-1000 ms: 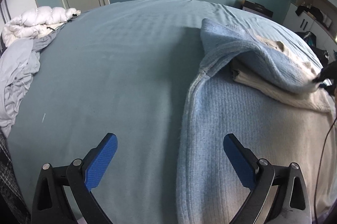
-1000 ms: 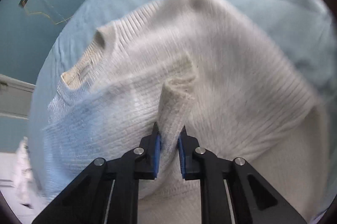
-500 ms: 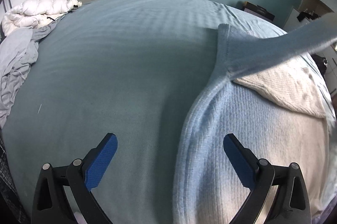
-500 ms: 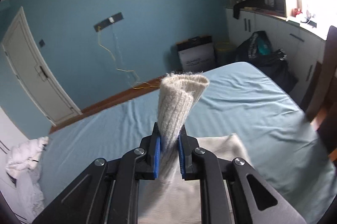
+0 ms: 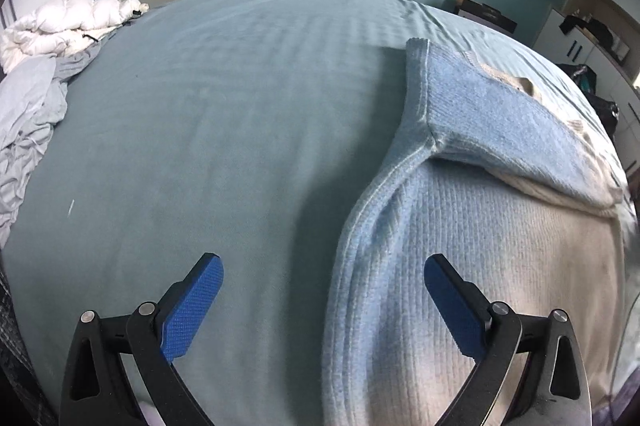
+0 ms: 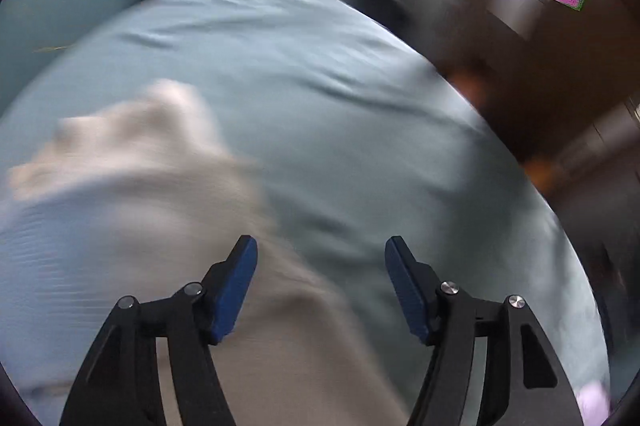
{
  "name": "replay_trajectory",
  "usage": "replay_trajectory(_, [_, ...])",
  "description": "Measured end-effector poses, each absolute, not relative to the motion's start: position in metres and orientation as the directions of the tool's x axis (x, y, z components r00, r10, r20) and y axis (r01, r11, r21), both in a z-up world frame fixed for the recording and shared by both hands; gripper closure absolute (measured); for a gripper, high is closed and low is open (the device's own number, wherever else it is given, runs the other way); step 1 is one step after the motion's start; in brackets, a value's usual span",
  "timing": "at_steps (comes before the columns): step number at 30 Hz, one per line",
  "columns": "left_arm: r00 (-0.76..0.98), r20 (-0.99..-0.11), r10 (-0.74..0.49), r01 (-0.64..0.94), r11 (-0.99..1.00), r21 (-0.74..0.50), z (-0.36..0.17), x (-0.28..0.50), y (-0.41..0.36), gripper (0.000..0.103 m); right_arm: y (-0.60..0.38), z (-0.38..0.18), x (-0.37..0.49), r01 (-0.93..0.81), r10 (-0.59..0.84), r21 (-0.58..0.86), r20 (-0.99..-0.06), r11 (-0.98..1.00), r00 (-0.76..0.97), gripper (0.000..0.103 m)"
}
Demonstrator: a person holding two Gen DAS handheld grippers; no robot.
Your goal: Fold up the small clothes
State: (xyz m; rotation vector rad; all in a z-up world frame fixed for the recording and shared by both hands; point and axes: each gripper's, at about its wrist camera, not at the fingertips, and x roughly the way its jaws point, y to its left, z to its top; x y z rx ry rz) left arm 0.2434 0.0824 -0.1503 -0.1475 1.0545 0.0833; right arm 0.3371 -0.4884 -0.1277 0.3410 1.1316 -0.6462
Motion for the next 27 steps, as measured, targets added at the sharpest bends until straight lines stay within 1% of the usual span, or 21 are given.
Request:
replay_trajectory(2, [0.491,-0.871,-0.005,-0.138,0.987,-0.084,-0.151,0.244,0.083,0.001,-0.503,-0.131,0.326,0.636,-0.183,0.068,-0.929,0.769,0.321,0.04])
replay_trajectory(3, [0.49,-0.872,-0.003,-0.139,0.987,-0.081,-0.151,0.244,0.082,0.001,-0.506,-0.13,0.321,0.638,-0.13,0.127,-0.932,0.759,0.34,0.038])
replay_trajectory(4, [0.49,-0.872,-0.001,-0.138,0.987,-0.079,-0.151,0.244,0.082,0.001,-0.503,-0.129,0.318,0.633,-0.068,0.186,-0.933,0.751,0.354,0.032])
replay_trajectory(5, [0.49,-0.872,0.0,-0.136,0.988,-0.077,-0.152,0.244,0.081,0.001,-0.501,-0.131,0.318,0.618,0.021,0.272,-0.924,0.738,0.381,0.032])
replay_trajectory(7, [0.488,-0.873,0.007,-0.13,0.989,-0.065,-0.152,0.245,0.079,0.001,-0.494,-0.133,0.32,0.592,0.191,0.448,-0.875,0.67,0.446,0.032])
replay_trajectory(9, [0.485,-0.874,0.016,-0.126,0.991,-0.052,-0.154,0.245,0.076,0.001,-0.489,-0.137,0.325,0.6,0.265,0.524,-0.843,0.605,0.469,0.032])
replay_trajectory(11, [0.483,-0.876,0.02,-0.123,0.991,-0.045,-0.155,0.244,0.075,0.001,-0.479,-0.145,0.334,0.609,0.286,0.531,-0.842,0.59,0.457,0.033])
replay_trajectory(12, [0.482,-0.876,0.02,-0.12,0.992,-0.043,-0.155,0.244,0.075,0.001,-0.473,-0.143,0.339,0.6,0.273,0.519,-0.847,0.609,0.456,0.039])
replay_trajectory(13, [0.482,-0.876,0.021,-0.119,0.992,-0.041,-0.155,0.245,0.074,0.001,-0.463,-0.137,0.346,0.58,0.238,0.488,-0.859,0.652,0.454,0.042])
replay_trajectory(14, [0.482,-0.876,0.024,-0.117,0.992,-0.038,-0.155,0.244,0.074,0.001,-0.454,-0.132,0.352,0.557,0.198,0.448,-0.87,0.699,0.451,0.042])
replay_trajectory(17, [0.478,-0.878,0.025,-0.113,0.993,-0.033,-0.157,0.245,0.073,0.001,-0.401,-0.12,0.372,0.431,-0.006,0.197,-0.905,0.881,0.425,0.042])
replay_trajectory(18, [0.474,-0.88,0.027,-0.109,0.994,-0.029,-0.158,0.245,0.072,0.001,-0.382,-0.125,0.378,0.369,-0.028,0.133,-0.916,0.92,0.401,0.042])
replay_trajectory(20, [0.469,-0.883,0.032,-0.106,0.994,-0.02,-0.16,0.245,0.071,0.001,-0.364,-0.145,0.385,0.304,-0.042,0.062,-0.945,0.951,0.325,0.042])
replay_trajectory(21, [0.465,-0.884,0.037,-0.105,0.994,-0.014,-0.161,0.245,0.071,0.001,-0.356,-0.158,0.387,0.29,-0.087,-0.006,-0.959,0.957,0.269,0.042])
replay_trajectory(22, [0.464,-0.885,0.038,-0.104,0.995,-0.012,-0.162,0.246,0.071,0.001,-0.35,-0.166,0.388,0.267,-0.129,-0.06,-0.96,0.962,0.248,0.04])
replay_trajectory(24, [0.466,-0.884,0.035,-0.104,0.994,-0.016,-0.161,0.245,0.072,0.001,-0.338,-0.158,0.387,0.256,-0.228,-0.163,-0.942,0.953,0.248,0.036])
replay_trajectory(25, [0.468,-0.883,0.031,-0.107,0.994,-0.022,-0.16,0.245,0.073,0.001,-0.328,-0.149,0.387,0.268,-0.287,-0.221,-0.927,0.938,0.242,0.036])
replay_trajectory(26, [0.469,-0.883,0.027,-0.11,0.994,-0.028,-0.16,0.245,0.073,0.001,-0.318,-0.138,0.384,0.268,-0.295,-0.222,-0.915,0.938,0.276,0.036])
replay_trajectory(27, [0.469,-0.883,0.018,-0.112,0.993,-0.039,-0.159,0.245,0.074,0.001,-0.301,-0.123,0.38,0.243,-0.247,-0.167,-0.904,0.956,0.35,0.036])
